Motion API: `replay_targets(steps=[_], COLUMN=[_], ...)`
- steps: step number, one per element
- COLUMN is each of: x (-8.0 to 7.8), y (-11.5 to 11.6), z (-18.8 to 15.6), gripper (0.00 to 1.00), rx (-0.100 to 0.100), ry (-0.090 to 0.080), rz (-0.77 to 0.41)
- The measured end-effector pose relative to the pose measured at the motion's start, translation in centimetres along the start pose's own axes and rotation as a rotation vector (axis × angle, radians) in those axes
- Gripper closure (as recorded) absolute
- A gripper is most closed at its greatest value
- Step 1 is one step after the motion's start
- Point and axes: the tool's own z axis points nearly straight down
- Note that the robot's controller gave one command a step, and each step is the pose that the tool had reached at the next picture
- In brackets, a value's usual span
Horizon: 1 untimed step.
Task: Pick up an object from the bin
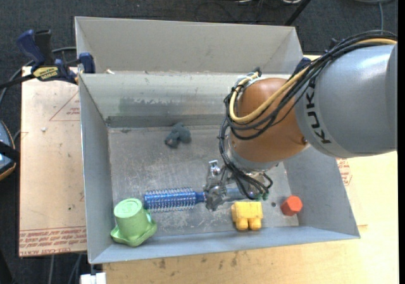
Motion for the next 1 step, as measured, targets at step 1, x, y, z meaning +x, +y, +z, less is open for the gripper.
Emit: replay_targets(steps=[1], x=[-0.64], y=[-1.08], z=[-9.01], gripper=[1.0], rx=[0.001], ry=[-0.007], rz=[-0.014])
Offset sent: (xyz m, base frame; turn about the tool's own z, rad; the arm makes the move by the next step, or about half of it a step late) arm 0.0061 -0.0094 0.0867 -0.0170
